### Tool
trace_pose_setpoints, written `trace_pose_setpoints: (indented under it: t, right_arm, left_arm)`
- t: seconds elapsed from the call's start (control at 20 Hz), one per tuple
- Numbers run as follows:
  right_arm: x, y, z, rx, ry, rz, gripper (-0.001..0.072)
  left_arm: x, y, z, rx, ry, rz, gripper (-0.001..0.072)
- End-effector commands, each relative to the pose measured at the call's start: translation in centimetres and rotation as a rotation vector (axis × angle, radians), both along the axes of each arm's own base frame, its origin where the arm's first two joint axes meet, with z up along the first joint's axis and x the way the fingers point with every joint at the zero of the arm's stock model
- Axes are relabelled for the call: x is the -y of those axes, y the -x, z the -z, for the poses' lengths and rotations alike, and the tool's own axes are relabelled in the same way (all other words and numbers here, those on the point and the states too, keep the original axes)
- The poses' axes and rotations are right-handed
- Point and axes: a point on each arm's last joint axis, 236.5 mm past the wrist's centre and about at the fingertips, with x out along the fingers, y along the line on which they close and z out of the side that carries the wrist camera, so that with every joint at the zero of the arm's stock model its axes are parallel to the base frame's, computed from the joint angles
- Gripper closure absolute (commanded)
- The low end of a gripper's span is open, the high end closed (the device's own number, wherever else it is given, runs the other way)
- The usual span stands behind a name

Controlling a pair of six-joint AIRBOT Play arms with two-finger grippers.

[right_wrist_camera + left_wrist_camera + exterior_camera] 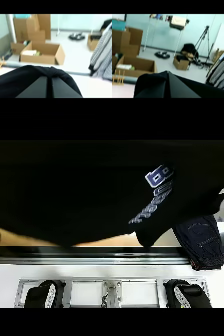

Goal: Fold the clothes and pants, and hang the long-sleeved shirts on hangers.

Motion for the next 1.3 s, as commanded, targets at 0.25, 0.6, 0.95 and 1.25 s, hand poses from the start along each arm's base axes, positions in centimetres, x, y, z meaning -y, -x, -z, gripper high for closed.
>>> trace_pose_setpoints:
  t: [0.25, 0.6, 0.95, 1.25]
  right_arm:
    - [-1.5, -15.8, 22.3, -0.692, 0.004, -0.039, 0.0702]
    - [-1.1, -28.6, 32.9, -0.684, -0.077, 0.017, 0.0122]
    - [3.4, -23.6, 30.5, -0.741, -0.034, 0.063, 0.0144]
    - [1.4, -14.8, 36.4, -0.922, -0.035, 0.018, 0.0146]
  left_arm:
    - [-3.3, -23.3, 20.8, -0.638, 0.109, 0.05, 0.0703]
    - [0.3, -35.5, 32.5, -0.751, 0.103, 0.111, 0.0406]
    - [-7.6, -29.1, 36.8, -1.07, 0.079, -0.018, 0.0111]
    - [-11.5, -12.5, 51.4, -1.427, 0.307, -0.201, 0.011]
